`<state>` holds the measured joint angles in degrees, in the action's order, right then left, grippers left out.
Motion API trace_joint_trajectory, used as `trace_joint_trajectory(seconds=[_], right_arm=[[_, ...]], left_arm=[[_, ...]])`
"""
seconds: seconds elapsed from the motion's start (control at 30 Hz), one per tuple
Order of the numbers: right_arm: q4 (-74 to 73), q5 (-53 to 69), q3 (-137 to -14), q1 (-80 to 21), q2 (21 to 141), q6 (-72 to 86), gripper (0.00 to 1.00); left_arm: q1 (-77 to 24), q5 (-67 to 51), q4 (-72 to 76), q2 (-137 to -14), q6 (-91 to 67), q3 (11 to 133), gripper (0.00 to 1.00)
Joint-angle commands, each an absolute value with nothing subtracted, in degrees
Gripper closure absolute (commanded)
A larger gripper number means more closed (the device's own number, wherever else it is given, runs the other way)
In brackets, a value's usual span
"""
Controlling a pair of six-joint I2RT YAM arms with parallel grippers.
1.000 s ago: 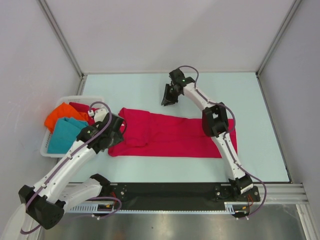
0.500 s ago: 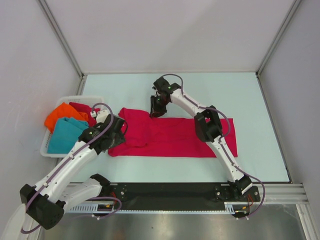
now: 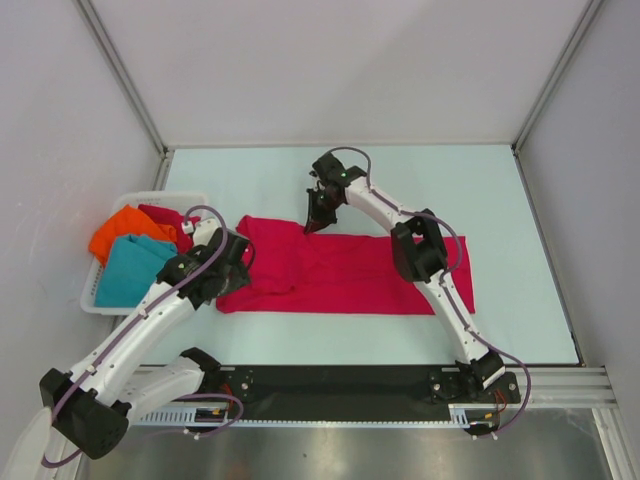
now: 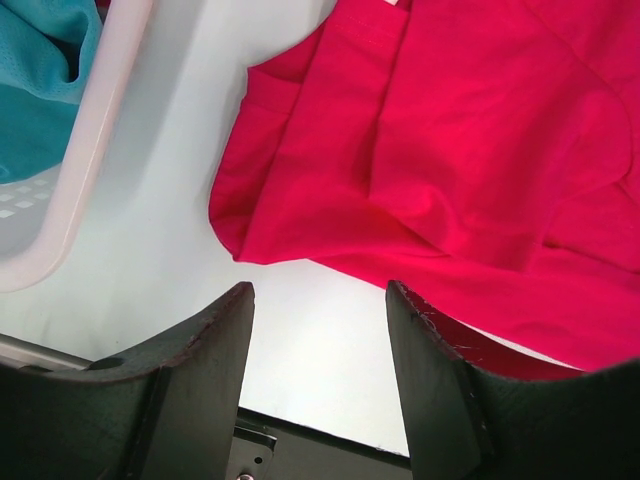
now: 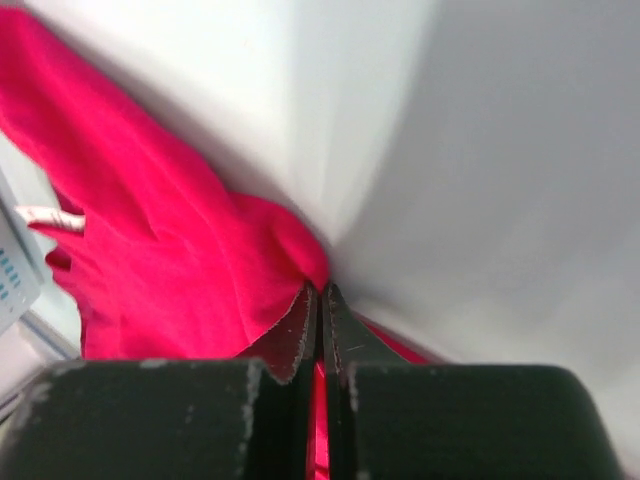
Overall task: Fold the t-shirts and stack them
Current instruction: Rotate the tshirt 90 degrees
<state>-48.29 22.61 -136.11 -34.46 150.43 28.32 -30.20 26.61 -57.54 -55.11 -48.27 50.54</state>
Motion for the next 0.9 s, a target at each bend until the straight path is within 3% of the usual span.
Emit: trace_joint_trajectory(seconds=[0.0,0.33,0.63,0.8,0.87], right_arm=[[-45.9,12.8,-136.2,-31.1,148.2,28.6,1.0],[-48.3,1.9,-145.1,-20.3,153.7,33.9,1.0],[-48.9,-8.7,-144.6,-9.6,156.6,40.0,1.0],[-46.5,-2.2,-144.4,-6.8,157.1,39.3,1.0],[-44.5,2.0,-144.3,-7.0,156.4,37.6,0.91]], left_arm=[[-29.5,27.2,-56.3,-55.2,-46.5,51.3,0.39],[-29.4,26.8,-55.8,-54.8,-46.2,50.6,0.39],[-29.3,26.7,-56.4,-53.4,-46.0,50.6,0.39],[-29.2,26.7,-56.6,-53.3,-45.9,50.3,0.39],[-29.2,26.4,-56.0,-53.7,-45.7,50.1,0.39]])
